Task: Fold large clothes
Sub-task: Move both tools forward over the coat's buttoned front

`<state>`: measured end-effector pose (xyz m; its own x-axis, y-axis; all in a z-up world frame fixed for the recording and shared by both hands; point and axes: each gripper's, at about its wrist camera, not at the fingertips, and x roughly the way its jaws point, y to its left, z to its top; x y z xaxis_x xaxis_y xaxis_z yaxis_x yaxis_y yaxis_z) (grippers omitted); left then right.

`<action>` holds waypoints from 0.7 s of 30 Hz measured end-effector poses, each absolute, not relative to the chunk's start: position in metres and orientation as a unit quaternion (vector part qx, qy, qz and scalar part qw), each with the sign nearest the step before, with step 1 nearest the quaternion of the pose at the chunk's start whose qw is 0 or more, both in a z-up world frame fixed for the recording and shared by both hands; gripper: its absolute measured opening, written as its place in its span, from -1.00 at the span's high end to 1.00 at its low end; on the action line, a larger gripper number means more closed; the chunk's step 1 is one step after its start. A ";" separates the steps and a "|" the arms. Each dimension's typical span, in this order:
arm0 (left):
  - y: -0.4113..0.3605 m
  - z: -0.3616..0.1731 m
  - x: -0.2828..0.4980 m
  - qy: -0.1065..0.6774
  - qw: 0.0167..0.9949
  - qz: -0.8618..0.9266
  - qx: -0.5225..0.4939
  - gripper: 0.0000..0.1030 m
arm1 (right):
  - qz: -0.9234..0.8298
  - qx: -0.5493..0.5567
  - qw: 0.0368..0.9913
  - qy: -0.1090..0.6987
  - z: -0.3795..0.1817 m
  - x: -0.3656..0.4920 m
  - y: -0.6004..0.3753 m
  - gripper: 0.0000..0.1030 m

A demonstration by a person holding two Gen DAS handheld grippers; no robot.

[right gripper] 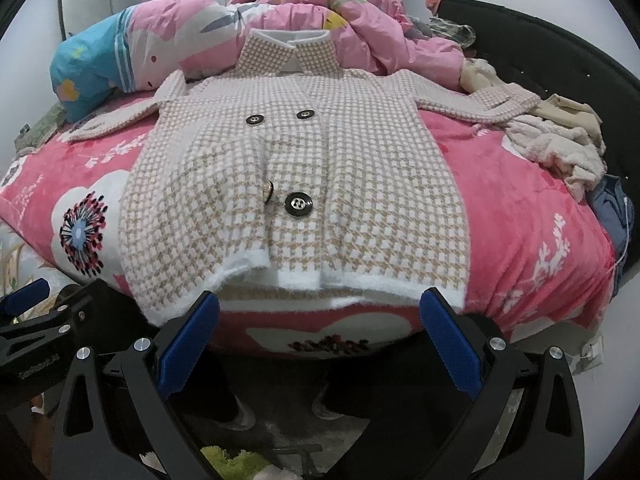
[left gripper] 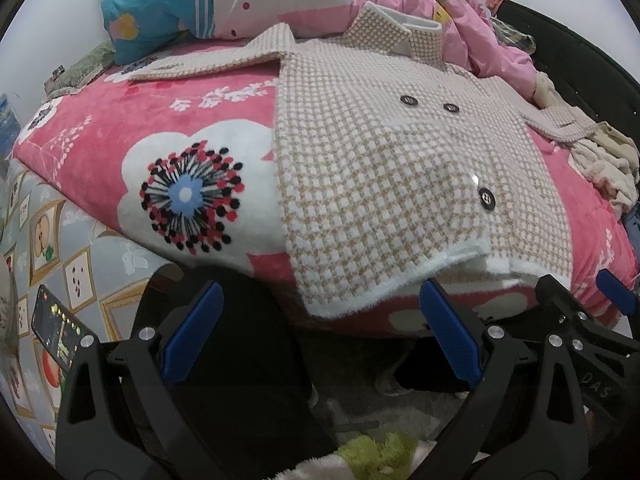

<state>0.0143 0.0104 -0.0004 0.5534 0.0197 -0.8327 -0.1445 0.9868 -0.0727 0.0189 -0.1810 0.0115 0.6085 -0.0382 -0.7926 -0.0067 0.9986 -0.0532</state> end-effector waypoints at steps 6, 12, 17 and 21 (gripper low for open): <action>0.015 0.000 0.030 0.464 0.882 0.056 -0.057 -0.85 | -0.005 -0.054 0.901 0.431 0.019 0.032 -0.174 -0.90; 0.017 0.000 0.051 0.457 0.886 0.072 -0.034 -0.85 | -0.001 -0.084 0.902 0.424 0.024 0.051 -0.170 -0.90; 0.027 -0.001 0.075 0.455 0.887 0.073 -0.044 -0.85 | 0.014 -0.089 0.897 0.433 0.020 0.079 -0.170 -0.90; 0.029 0.001 0.096 0.437 0.895 0.085 -0.032 -0.85 | 0.021 -0.077 0.897 0.434 0.016 0.107 -0.171 -0.90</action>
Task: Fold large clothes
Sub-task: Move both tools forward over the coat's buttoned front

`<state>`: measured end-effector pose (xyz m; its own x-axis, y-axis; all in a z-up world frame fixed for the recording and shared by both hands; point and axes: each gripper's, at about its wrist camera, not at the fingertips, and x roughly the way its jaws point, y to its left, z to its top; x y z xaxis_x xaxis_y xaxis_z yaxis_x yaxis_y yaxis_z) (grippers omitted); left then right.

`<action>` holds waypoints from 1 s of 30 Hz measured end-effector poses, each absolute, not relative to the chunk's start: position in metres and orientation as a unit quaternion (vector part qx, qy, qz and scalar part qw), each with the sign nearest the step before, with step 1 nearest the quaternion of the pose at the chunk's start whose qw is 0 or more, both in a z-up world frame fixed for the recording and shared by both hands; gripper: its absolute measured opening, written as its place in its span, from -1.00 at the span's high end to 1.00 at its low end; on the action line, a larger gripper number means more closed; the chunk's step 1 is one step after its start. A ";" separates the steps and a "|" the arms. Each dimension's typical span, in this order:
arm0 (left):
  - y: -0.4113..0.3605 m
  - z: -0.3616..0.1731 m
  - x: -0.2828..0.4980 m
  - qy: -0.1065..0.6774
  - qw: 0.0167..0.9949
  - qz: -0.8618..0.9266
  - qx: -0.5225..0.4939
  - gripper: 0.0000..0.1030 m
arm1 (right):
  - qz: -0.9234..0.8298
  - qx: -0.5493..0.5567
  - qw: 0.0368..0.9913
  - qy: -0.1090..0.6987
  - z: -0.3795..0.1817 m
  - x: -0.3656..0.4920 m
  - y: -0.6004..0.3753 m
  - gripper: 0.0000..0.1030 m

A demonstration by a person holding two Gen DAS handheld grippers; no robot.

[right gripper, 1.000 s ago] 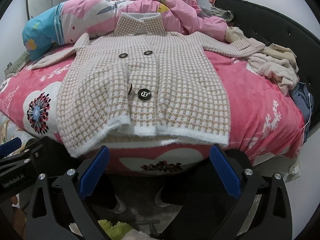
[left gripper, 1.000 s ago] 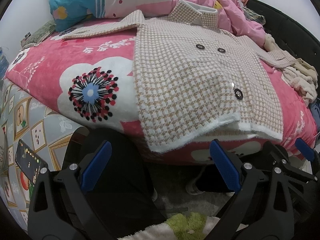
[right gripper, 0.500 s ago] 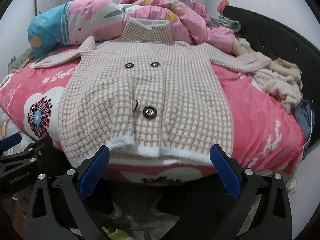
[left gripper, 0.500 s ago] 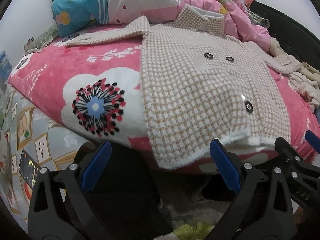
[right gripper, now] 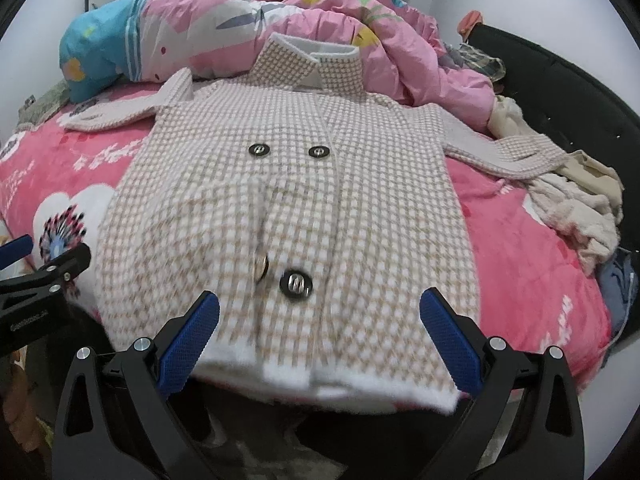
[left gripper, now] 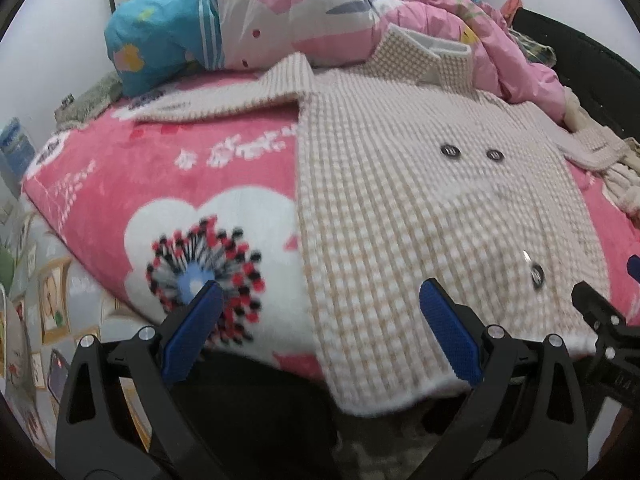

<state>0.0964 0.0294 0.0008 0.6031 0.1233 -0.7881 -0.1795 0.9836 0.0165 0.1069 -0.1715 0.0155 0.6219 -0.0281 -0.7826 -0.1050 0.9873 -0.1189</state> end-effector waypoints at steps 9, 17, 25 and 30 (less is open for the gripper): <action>0.027 -0.023 0.164 0.463 0.884 0.061 -0.033 -0.85 | 0.039 -0.053 0.873 0.482 -0.026 0.191 -0.164 -0.90; 0.023 -0.063 0.203 0.492 0.868 0.054 -0.028 -0.85 | 0.063 -0.033 0.852 0.519 -0.067 0.216 -0.166 -0.90; 0.024 -0.079 0.202 0.492 0.868 0.051 -0.040 -0.87 | 0.081 -0.006 0.846 0.526 -0.075 0.210 -0.178 -0.91; 0.030 -0.081 0.200 0.496 0.865 0.045 -0.054 -0.88 | 0.084 -0.001 0.844 0.530 -0.075 0.211 -0.183 -0.91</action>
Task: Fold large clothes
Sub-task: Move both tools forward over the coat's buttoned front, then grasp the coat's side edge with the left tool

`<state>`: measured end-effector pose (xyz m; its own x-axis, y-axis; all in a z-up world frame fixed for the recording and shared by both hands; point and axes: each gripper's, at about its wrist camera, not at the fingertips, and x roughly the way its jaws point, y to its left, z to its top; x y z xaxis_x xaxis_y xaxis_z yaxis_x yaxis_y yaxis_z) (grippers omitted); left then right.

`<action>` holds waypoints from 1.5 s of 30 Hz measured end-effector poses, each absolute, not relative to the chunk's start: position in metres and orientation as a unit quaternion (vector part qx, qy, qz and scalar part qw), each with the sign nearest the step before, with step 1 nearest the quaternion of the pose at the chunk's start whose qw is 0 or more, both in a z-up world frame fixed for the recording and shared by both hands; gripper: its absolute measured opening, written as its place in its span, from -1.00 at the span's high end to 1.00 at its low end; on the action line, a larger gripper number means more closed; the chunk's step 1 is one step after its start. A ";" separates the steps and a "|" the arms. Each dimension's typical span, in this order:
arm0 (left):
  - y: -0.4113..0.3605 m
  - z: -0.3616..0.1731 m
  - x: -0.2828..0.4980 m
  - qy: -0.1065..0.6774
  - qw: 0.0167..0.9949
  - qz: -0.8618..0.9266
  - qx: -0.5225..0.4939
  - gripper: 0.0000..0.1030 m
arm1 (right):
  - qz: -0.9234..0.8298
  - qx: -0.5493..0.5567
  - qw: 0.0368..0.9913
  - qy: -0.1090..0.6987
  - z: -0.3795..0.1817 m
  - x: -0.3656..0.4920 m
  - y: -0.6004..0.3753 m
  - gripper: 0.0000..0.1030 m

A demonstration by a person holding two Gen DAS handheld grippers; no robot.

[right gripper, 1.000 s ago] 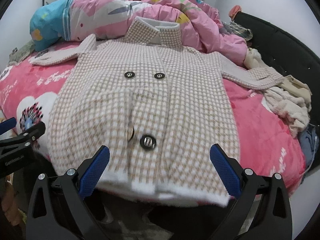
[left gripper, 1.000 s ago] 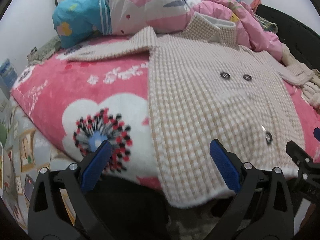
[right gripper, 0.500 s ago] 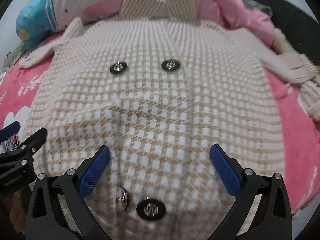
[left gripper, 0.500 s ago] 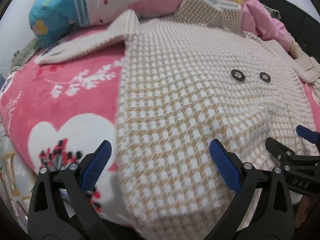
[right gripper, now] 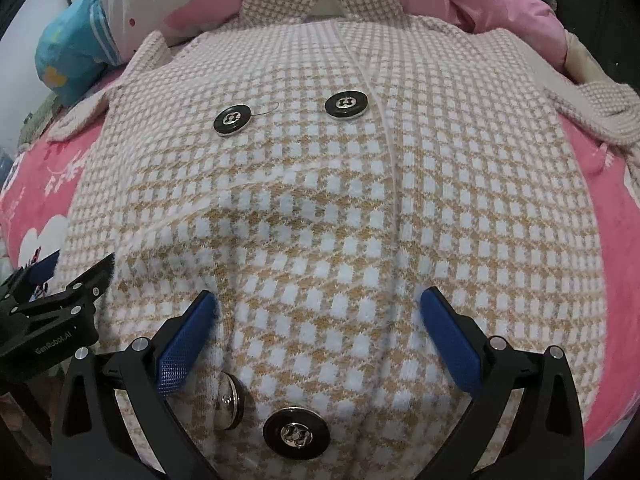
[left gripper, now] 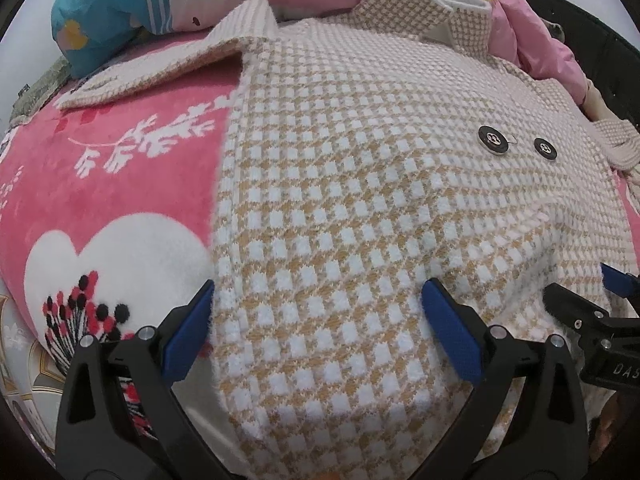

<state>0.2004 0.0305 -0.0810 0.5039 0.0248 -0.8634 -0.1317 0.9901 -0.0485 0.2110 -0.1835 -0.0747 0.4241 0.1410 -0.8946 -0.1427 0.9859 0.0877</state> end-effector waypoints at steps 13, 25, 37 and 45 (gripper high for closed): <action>0.026 -0.081 0.197 0.490 0.869 0.052 -0.049 -0.88 | 0.087 0.005 0.844 0.529 -0.074 0.226 -0.187 -0.91; 0.036 -0.064 0.196 0.473 0.876 0.053 -0.073 -0.87 | 0.112 -0.034 0.855 0.505 -0.054 0.216 -0.177 -0.90; 0.190 0.034 0.264 0.364 0.900 0.207 -0.123 -0.87 | 0.218 -0.044 0.874 0.433 -0.010 0.258 -0.114 -0.90; 0.315 0.006 0.334 0.354 0.847 0.376 -0.127 -0.85 | 0.242 -0.039 0.866 0.436 -0.020 0.282 -0.086 -0.90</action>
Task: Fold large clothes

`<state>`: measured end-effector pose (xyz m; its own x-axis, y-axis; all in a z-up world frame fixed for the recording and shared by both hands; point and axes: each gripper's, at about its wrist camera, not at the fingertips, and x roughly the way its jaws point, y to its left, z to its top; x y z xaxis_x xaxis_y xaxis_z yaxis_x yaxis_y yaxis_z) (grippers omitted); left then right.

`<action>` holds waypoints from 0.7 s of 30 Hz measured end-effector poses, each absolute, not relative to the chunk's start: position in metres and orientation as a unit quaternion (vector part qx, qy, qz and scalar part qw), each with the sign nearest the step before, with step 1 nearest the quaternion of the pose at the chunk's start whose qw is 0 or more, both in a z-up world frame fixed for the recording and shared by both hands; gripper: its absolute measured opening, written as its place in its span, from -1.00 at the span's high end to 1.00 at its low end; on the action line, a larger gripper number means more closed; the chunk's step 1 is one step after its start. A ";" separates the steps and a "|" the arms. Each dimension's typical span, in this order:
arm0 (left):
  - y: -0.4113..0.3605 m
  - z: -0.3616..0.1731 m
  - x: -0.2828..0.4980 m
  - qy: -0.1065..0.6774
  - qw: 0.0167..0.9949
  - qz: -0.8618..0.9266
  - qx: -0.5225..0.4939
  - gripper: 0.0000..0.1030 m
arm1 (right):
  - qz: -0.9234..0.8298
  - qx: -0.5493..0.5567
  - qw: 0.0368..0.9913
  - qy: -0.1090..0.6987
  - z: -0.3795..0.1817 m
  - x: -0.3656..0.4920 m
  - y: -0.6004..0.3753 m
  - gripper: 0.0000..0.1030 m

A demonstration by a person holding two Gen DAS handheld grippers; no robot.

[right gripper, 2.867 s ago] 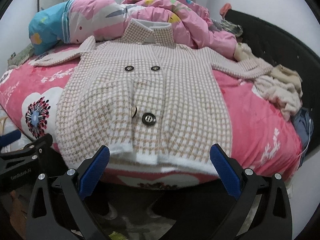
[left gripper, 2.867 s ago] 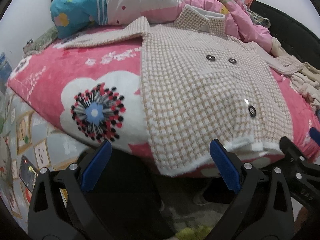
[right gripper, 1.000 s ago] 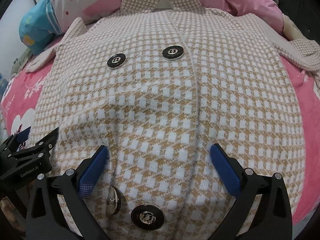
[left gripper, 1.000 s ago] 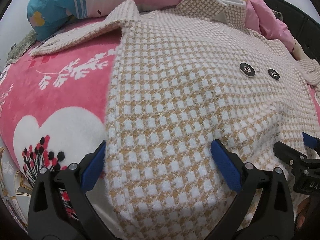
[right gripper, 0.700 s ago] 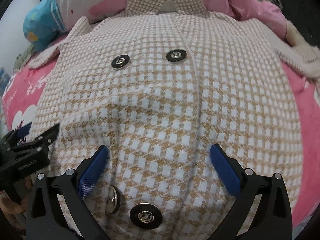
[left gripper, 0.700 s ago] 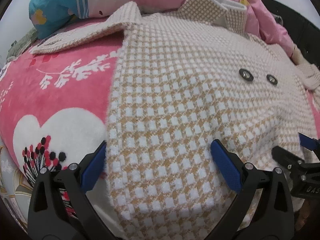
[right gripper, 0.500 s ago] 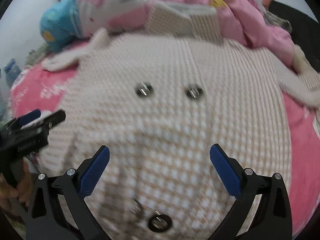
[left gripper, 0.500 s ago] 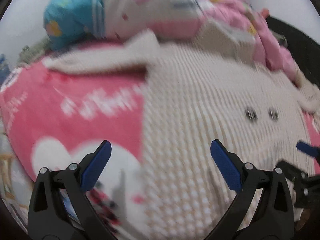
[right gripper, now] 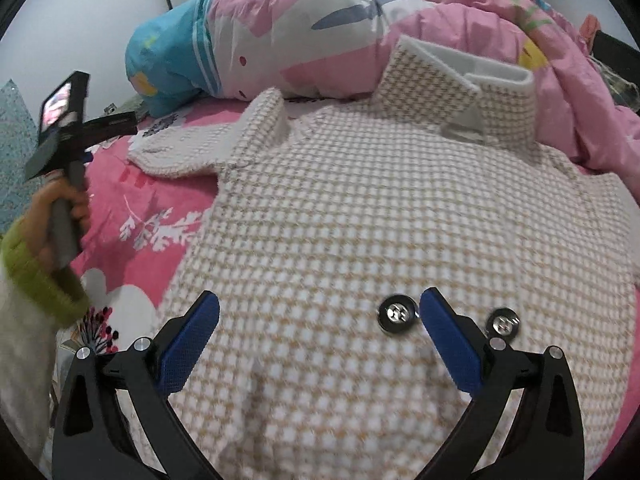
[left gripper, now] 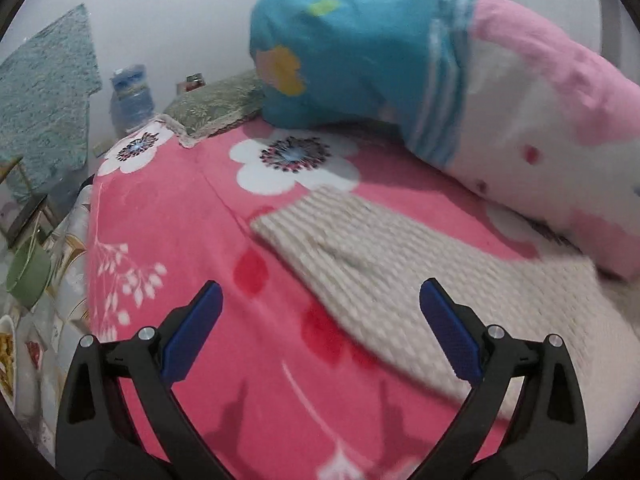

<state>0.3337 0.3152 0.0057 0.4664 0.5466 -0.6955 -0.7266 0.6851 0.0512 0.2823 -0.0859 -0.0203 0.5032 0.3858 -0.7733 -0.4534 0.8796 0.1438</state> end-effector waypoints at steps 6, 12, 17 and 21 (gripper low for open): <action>0.378 -0.035 0.368 0.386 0.806 0.392 -0.218 -0.77 | 0.237 -0.053 0.869 0.432 -0.027 0.293 -0.080 -0.90; 0.398 -0.067 0.384 0.405 0.786 0.391 -0.256 -0.12 | 0.229 -0.058 0.872 0.428 -0.028 0.297 -0.078 -0.90; 0.374 -0.050 0.391 0.392 0.805 0.406 -0.184 0.75 | 0.225 -0.070 0.877 0.419 -0.021 0.288 -0.077 -0.89; 0.344 -0.012 0.381 0.352 0.837 0.387 -0.160 0.85 | 0.220 -0.064 0.884 0.407 -0.007 0.275 -0.086 -0.89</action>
<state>0.3810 0.3438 -0.0123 0.4530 0.5346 -0.7135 -0.7602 0.6496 0.0041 0.2753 -0.0859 -0.0072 0.5714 0.3369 -0.7484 -0.4405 0.8953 0.0667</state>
